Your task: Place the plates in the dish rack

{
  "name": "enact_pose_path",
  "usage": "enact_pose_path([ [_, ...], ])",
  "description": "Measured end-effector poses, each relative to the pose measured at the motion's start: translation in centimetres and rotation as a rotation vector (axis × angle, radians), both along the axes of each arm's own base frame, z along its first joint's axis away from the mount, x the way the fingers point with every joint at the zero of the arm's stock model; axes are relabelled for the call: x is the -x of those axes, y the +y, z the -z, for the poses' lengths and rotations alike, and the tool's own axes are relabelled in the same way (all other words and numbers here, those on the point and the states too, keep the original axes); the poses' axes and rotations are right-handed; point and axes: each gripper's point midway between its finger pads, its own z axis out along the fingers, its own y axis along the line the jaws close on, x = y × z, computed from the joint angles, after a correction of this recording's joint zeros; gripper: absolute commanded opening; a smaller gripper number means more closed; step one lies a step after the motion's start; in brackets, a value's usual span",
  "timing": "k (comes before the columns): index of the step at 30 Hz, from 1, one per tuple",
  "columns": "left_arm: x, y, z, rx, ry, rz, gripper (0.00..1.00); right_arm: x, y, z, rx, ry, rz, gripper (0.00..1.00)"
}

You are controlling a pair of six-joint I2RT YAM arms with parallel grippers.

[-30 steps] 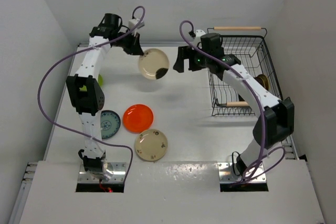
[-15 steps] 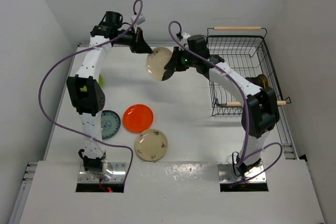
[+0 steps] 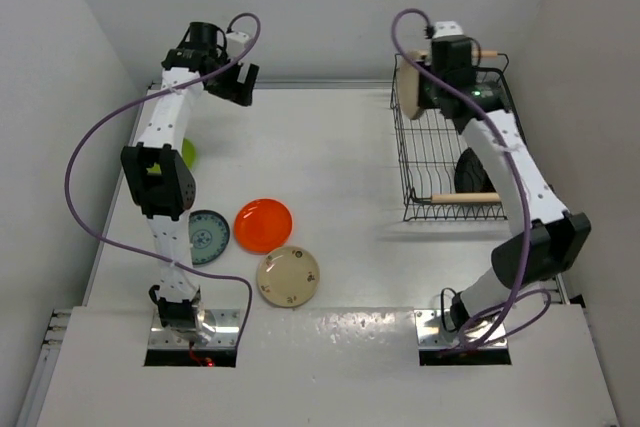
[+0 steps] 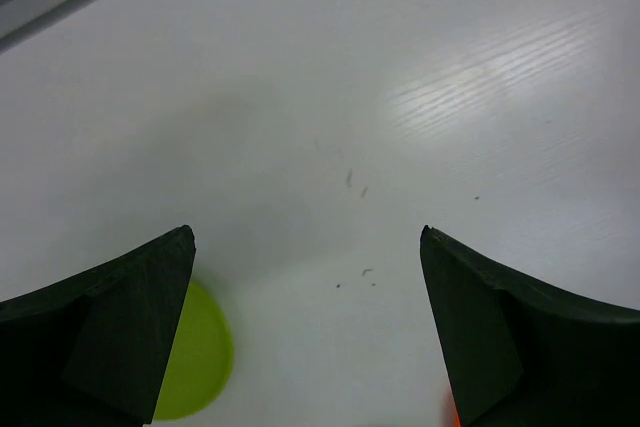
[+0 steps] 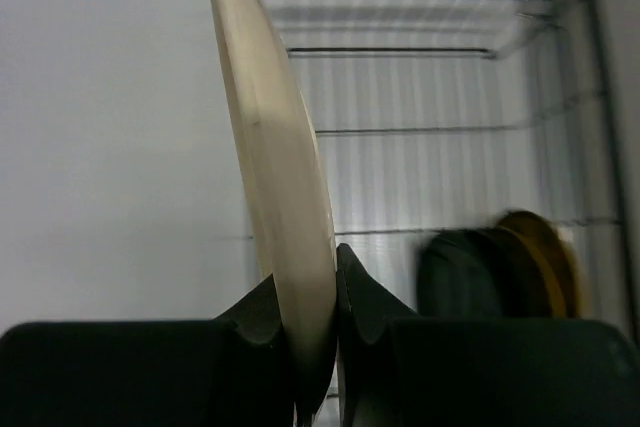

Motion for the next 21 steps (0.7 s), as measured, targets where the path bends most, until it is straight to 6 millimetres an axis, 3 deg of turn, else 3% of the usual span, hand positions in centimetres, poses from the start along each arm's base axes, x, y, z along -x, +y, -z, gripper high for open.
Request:
enact_pose_path([
  [3,0.0,2.2,1.0,-0.065,0.016,-0.067,0.99,1.6,-7.6,-0.8,0.141,0.052,0.173,0.00],
  [6,0.3,2.8,1.9,-0.095,0.040,-0.088,0.99,3.4,-11.4,2.1,0.263,0.207,0.247,0.00],
  [12,0.3,3.2,2.0,-0.118,0.042,-0.097,0.99,7.1,-14.3,12.4,0.342,0.564,0.243,0.00],
  [14,0.3,3.3,2.1,-0.125,0.042,-0.099,0.99,8.2,-14.6,14.4,0.335,0.633,0.234,0.00],
  [17,0.4,3.4,2.2,-0.129,0.045,-0.100,0.99,9.3,-15.1,15.8,0.331,0.685,0.236,0.00],
  [21,0.4,3.4,2.3,-0.131,0.046,-0.100,0.99,9.0,-15.3,16.4,0.338,0.691,0.238,0.00],
])
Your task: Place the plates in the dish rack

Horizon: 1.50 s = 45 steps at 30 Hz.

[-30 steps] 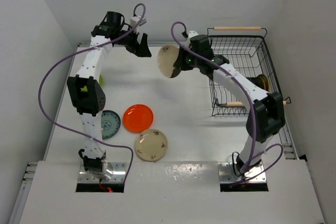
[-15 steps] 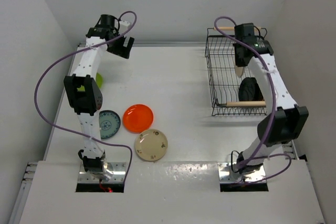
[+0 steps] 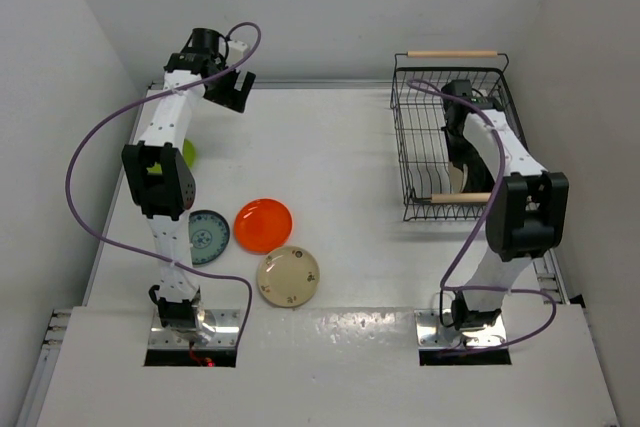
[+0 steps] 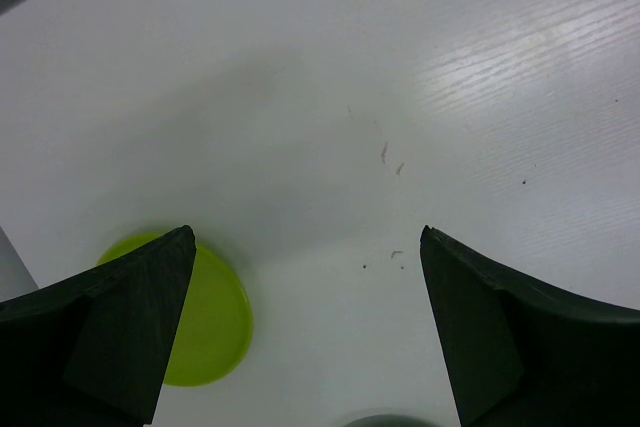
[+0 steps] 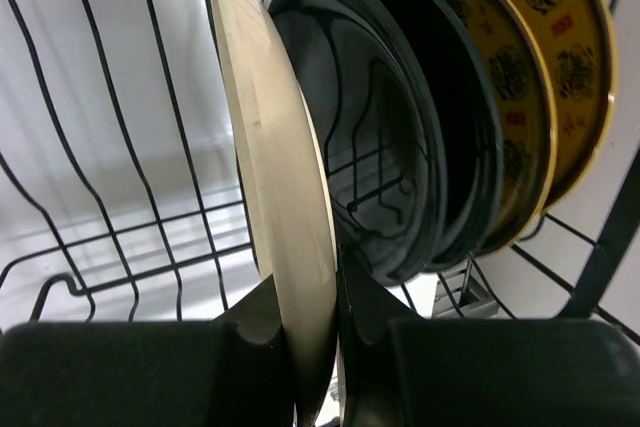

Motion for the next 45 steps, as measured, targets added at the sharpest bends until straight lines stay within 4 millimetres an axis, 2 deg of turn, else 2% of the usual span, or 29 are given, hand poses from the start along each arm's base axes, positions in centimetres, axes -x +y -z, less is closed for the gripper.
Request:
enact_pose_path([
  [9,0.0,0.2,0.0,-0.009,-0.001,-0.003,0.99,-0.7,-0.4,0.7,0.024,-0.019,-0.007,0.00],
  [13,0.0,0.2,0.1,-0.012,0.002,-0.004,0.99,0.4,-0.7,2.4,0.026,0.035,0.001,0.00],
  [16,0.0,0.3,0.1,-0.014,0.003,-0.005,0.99,0.7,-1.0,2.9,0.032,0.058,0.012,0.00],
  [21,0.1,0.3,0.3,-0.014,0.006,-0.005,0.99,0.5,-0.6,3.1,0.003,0.049,0.009,0.17],
  [22,0.1,0.3,0.3,-0.014,0.006,-0.005,0.99,0.6,-0.5,3.2,-0.004,0.050,0.007,0.24],
  [26,0.1,0.3,0.3,-0.016,0.008,-0.005,0.99,0.6,-0.2,3.4,-0.023,0.050,0.008,0.44],
  [30,0.2,0.4,0.6,-0.021,0.014,-0.005,0.99,0.6,-0.3,3.4,-0.028,0.048,0.017,0.49],
  [35,0.2,0.4,0.6,-0.026,0.014,-0.003,0.99,0.7,-0.7,3.0,-0.019,0.038,0.027,0.49],
  [45,0.2,0.5,0.6,-0.030,0.014,0.001,0.99,0.0,-1.6,-0.4,0.027,-0.049,0.045,0.49],
])
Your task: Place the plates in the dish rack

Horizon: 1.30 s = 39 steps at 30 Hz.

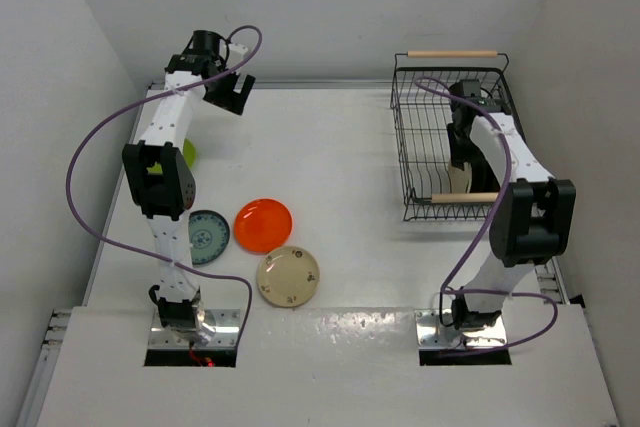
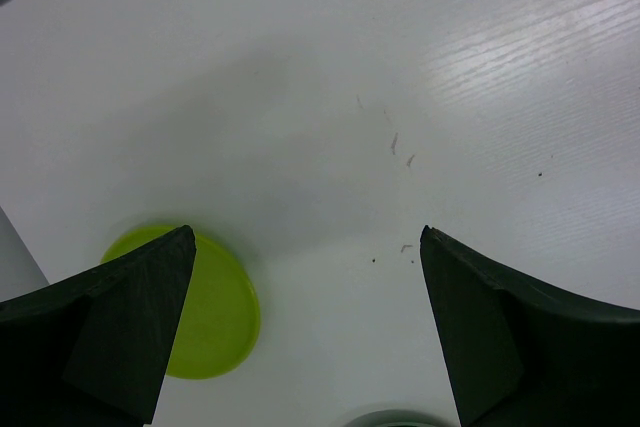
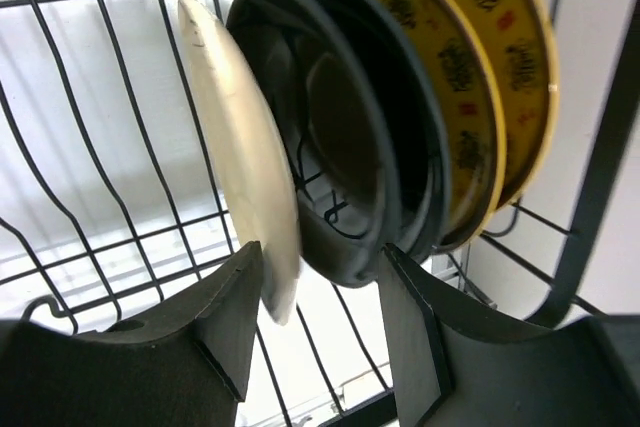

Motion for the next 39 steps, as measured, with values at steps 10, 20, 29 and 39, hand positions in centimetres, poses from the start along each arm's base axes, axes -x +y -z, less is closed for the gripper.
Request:
enact_pose_path([
  [10,0.0,0.1,0.0,-0.005,-0.001,0.002,0.99,0.1,-0.2,-1.6,0.012,-0.021,-0.012,0.59],
  [20,0.0,0.5,-0.3,-0.027,-0.008,-0.011,0.99,-2.9,8.8,-10.6,-0.131,-0.309,-0.271,0.97],
  [29,7.1,3.7,-0.1,-0.073,0.057,-0.052,0.99,0.5,30.6,-11.6,-0.629,-0.369,-0.708,0.64],
  [39,20.4,12.5,3.3,-0.099,0.222,-0.281,0.99,13.9,39.7,7.6,-0.692,0.269,-0.830,0.78],
])
